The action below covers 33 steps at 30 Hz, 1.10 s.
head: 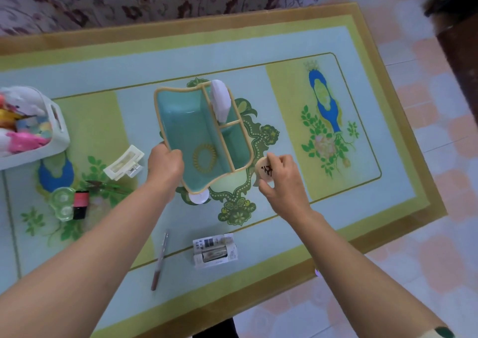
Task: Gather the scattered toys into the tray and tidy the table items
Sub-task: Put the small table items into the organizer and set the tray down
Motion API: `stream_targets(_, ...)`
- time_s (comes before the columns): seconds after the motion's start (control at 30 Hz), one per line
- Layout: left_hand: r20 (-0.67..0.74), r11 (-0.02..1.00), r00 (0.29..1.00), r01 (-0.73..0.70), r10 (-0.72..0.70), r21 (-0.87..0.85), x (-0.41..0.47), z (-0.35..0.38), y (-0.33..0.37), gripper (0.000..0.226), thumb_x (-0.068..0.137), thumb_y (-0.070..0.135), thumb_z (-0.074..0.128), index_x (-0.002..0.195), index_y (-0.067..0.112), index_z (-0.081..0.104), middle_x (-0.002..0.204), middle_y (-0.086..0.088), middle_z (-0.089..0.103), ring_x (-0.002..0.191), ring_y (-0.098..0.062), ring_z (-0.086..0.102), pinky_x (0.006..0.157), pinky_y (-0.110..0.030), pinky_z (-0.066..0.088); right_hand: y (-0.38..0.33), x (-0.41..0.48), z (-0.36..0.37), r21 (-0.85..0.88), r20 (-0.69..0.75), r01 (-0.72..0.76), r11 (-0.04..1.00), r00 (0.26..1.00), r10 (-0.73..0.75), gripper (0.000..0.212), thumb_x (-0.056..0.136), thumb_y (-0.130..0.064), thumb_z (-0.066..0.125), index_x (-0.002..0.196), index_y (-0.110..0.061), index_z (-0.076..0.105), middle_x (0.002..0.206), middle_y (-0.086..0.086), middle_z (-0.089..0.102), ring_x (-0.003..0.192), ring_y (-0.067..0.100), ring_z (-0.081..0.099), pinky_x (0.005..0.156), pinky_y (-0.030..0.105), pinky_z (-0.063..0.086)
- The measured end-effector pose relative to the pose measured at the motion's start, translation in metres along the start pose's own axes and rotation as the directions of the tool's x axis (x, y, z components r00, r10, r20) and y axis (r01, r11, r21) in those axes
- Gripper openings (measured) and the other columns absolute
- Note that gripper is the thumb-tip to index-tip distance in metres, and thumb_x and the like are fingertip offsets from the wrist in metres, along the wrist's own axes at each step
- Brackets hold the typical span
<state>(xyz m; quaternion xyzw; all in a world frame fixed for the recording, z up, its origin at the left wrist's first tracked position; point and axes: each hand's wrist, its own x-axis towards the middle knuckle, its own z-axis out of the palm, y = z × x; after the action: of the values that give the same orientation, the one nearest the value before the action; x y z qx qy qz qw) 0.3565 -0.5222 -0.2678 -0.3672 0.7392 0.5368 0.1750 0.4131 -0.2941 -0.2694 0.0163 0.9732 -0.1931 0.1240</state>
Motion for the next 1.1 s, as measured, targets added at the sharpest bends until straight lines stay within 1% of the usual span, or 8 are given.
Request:
stream_targets(0.1,-0.004,1.0,1.0,-0.006,0.006,0.013,-0.007,-0.002,-0.002,0.028,0.081,0.002,0.037,0.097,0.013,0.057,0.096,-0.007,0.062,0.092,-0.033,0.058,0.077,-0.04,0.05,-0.02,-0.008,-0.031,0.101,-0.124,0.071,0.992,0.991,-0.058,0.059,0.082,-0.015,0.064,0.136,-0.009,0.042,0.112,0.009,0.046,0.1,0.024,0.045,0.087,0.031,0.042)
stream_targets(0.2,-0.001,1.0,1.0,-0.021,0.021,0.007,-0.014,-0.004,-0.004,0.03,0.079,0.002,0.039,0.096,0.014,0.06,0.099,-0.01,0.065,0.093,-0.034,0.061,0.08,-0.042,0.052,-0.056,-0.016,-0.052,0.178,-0.159,0.226,0.958,0.967,-0.199,0.06,0.082,-0.013,0.064,0.138,-0.008,0.043,0.116,0.009,0.049,0.104,0.024,0.049,0.09,0.03,0.044)
stream_targets(0.33,0.005,1.0,1.0,-0.023,0.023,0.004,-0.023,-0.007,-0.011,0.026,0.077,0.004,0.042,0.093,0.011,0.062,0.098,-0.017,0.066,0.088,-0.035,0.06,0.07,-0.035,0.048,-0.104,-0.017,-0.057,0.234,-0.053,0.346,0.908,0.938,-0.344,0.06,0.086,-0.013,0.062,0.141,-0.006,0.04,0.126,0.009,0.05,0.113,0.026,0.051,0.096,0.033,0.045)
stream_targets(0.53,0.055,0.999,0.998,-0.04,0.039,0.005,-0.04,-0.026,-0.027,0.023,0.079,0.013,0.047,0.095,0.008,0.063,0.092,-0.019,0.067,0.088,-0.04,0.063,0.078,-0.054,0.054,-0.161,-0.002,-0.035,0.306,0.136,0.261,0.916,0.94,-0.314,0.054,0.093,-0.014,0.053,0.143,-0.01,0.034,0.132,0.009,0.047,0.12,0.025,0.048,0.101,0.036,0.04)
stream_targets(0.67,0.095,0.996,0.992,-0.084,0.087,-0.043,-0.052,-0.054,-0.046,0.034,0.076,0.018,0.041,0.102,0.012,0.062,0.096,-0.014,0.068,0.093,-0.036,0.062,0.082,-0.051,0.053,-0.197,0.01,-0.001,0.127,0.213,0.225,0.966,0.945,-0.248,0.024,0.092,-0.01,0.047,0.116,-0.006,0.046,0.117,0.016,0.049,0.105,0.035,0.051,0.09,0.044,0.043)
stream_targets(0.83,0.05,0.997,0.996,-0.069,0.07,-0.027,-0.064,-0.093,-0.077,0.027,0.082,0.012,0.044,0.101,0.01,0.062,0.099,-0.015,0.067,0.094,-0.036,0.061,0.084,-0.05,0.052,-0.237,0.01,0.047,-0.144,0.253,0.242,0.959,0.946,-0.201,0.031,0.089,-0.006,0.053,0.118,-0.004,0.045,0.12,0.019,0.049,0.105,0.037,0.053,0.083,0.043,0.045)
stream_targets(1.0,0.056,1.0,0.998,-0.025,0.026,-0.019,-0.073,-0.142,-0.112,0.041,0.073,0.016,0.037,0.106,0.005,0.06,0.108,-0.021,0.065,0.102,-0.039,0.059,0.089,-0.049,0.05,-0.278,-0.013,0.088,-0.229,0.275,0.359,0.905,0.915,-0.294,0.028,0.087,0.001,0.049,0.115,-0.002,0.048,0.113,0.02,0.052,0.1,0.038,0.057,0.077,0.045,0.049)
stream_targets(1.1,0.026,1.0,1.0,0.007,-0.007,-0.003,-0.074,-0.167,-0.129,0.033,0.08,0.009,0.038,0.105,0.005,0.059,0.106,-0.02,0.064,0.1,-0.039,0.059,0.089,-0.049,0.05,-0.299,-0.027,0.105,-0.234,0.305,0.419,0.877,0.888,-0.343,0.03,0.084,0.005,0.05,0.113,-0.002,0.05,0.112,0.02,0.054,0.099,0.037,0.059,0.077,0.044,0.049)
